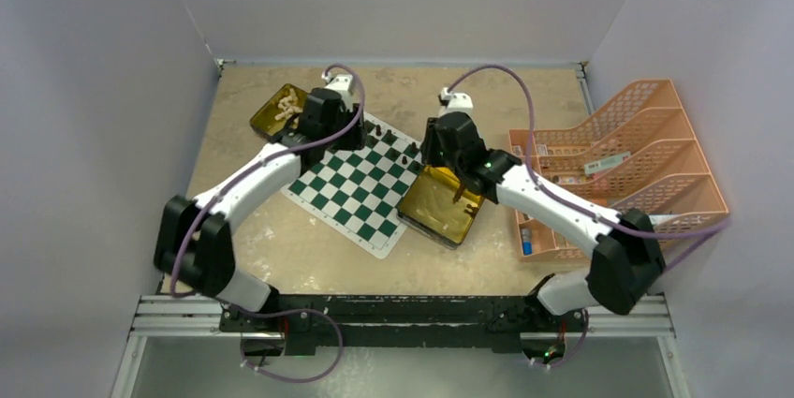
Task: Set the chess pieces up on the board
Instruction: Adjust the chess piece on the chessboard.
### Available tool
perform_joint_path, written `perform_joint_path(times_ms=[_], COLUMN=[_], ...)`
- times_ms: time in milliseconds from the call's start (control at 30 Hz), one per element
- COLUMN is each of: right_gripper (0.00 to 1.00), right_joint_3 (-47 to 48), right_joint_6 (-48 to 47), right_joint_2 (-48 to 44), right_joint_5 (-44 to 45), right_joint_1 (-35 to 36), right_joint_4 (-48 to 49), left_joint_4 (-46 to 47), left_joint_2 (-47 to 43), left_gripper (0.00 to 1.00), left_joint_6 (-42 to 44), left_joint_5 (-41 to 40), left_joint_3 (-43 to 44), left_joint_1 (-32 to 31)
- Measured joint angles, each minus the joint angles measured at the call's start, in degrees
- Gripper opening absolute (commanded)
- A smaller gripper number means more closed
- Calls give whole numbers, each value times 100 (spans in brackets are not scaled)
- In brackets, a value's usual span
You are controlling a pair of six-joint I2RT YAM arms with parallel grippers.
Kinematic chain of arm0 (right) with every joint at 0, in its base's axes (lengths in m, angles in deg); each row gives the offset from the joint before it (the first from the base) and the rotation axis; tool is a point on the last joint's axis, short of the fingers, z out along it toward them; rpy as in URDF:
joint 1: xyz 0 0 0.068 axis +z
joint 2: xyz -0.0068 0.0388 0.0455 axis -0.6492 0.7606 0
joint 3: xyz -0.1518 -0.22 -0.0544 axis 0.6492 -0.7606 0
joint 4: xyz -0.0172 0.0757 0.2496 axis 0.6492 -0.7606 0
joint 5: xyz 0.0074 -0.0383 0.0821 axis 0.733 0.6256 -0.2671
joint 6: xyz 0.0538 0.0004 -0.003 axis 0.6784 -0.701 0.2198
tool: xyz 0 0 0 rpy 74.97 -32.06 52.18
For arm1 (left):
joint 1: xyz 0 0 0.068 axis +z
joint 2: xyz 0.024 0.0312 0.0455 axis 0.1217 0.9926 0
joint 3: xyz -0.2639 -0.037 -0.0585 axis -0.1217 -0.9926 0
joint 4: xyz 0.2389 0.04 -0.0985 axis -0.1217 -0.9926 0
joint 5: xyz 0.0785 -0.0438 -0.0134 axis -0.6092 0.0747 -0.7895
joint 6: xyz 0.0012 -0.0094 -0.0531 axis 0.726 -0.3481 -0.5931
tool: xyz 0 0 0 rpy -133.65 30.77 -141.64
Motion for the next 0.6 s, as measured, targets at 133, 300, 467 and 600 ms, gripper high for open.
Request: perform_joint_path(times_ms=[133,300,467,600], right_gripper=[34,33,33,33], right_joint_3=[-632,-1084,-1137,-1143], right_joint_6=[142,181,168,138], right_joint_2=[-737,-1572,-1875,-1823], right_joint_5=[98,149,293,407], right_joint_1=[-4,-4,-4,-4], right_joint_4=[13,116,295,299], left_joint_4=[337,640,918,1067], left_joint_2=[1152,2297,2804,3176], left_gripper=[35,35,33,30], left_joint_6=[52,162,256,339], left_joint_5=[-129,-315,-363,-363], left_joint_3=[487,1128,1338,1593], left_joint_1=[96,96,96,96])
